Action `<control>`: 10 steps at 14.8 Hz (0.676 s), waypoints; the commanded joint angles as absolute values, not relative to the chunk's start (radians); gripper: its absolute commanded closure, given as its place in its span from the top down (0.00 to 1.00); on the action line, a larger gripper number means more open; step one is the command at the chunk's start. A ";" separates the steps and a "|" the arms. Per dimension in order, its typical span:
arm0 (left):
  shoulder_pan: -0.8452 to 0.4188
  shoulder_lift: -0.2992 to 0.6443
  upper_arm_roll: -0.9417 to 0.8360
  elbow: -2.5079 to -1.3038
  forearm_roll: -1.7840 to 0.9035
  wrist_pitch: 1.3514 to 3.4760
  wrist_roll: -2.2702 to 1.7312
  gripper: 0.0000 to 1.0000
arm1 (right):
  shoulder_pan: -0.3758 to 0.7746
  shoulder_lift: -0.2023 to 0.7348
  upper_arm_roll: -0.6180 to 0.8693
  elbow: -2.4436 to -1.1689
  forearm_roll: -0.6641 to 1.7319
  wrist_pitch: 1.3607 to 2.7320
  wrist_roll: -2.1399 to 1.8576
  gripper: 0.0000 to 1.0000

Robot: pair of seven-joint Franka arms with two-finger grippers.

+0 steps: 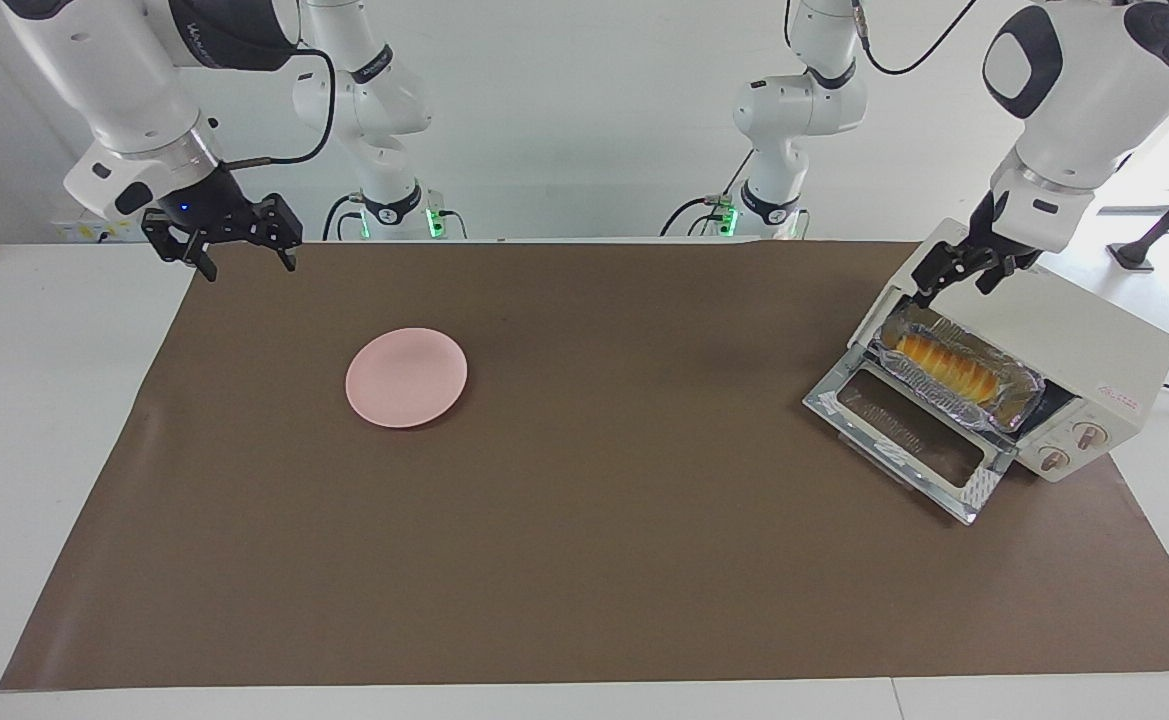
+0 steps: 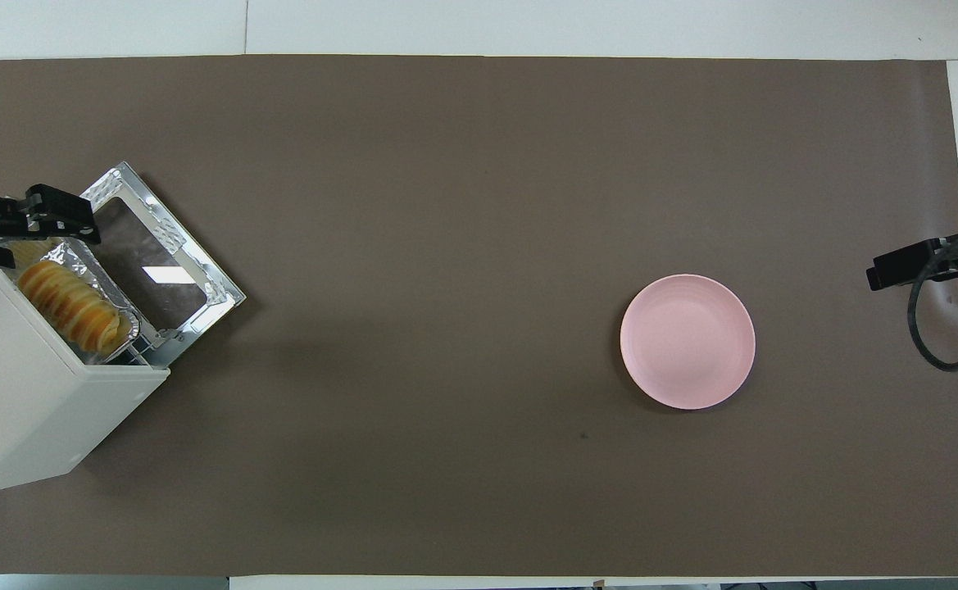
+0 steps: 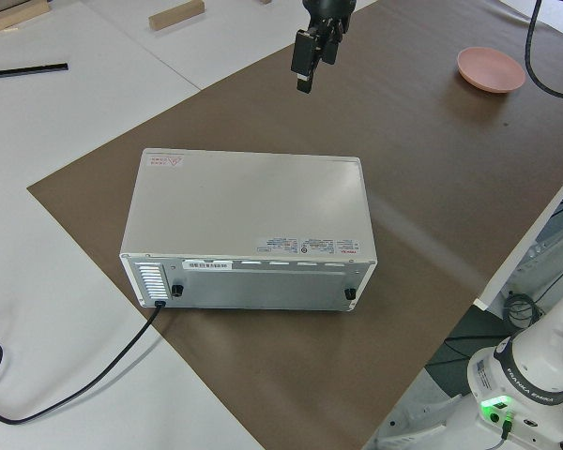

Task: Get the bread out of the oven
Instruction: 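Move the left gripper toward the foil tray inside the toaster oven, then reach into the oven and grasp the foil tray with the left gripper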

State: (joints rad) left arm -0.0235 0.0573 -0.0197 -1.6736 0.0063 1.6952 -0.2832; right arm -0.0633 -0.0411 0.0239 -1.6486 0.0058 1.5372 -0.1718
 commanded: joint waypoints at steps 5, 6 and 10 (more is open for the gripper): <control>-0.072 0.212 -0.017 -1.677 0.129 1.845 -0.704 1.00 | -0.069 -0.049 0.028 -1.654 0.000 1.528 -0.164 1.00; -0.068 0.215 -0.015 -1.686 0.152 1.842 -0.763 1.00 | -0.069 -0.049 0.028 -1.654 -0.002 1.528 -0.164 1.00; -0.072 0.238 -0.015 -1.730 0.202 1.835 -0.873 1.00 | -0.069 -0.049 0.028 -1.654 0.000 1.528 -0.164 1.00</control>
State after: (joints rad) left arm -0.0673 0.2379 -0.0144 -1.6915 0.1699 1.8325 -0.8268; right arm -0.0633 -0.0411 0.0239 -1.6486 0.0058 1.5372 -0.1718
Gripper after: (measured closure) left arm 0.000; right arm 0.000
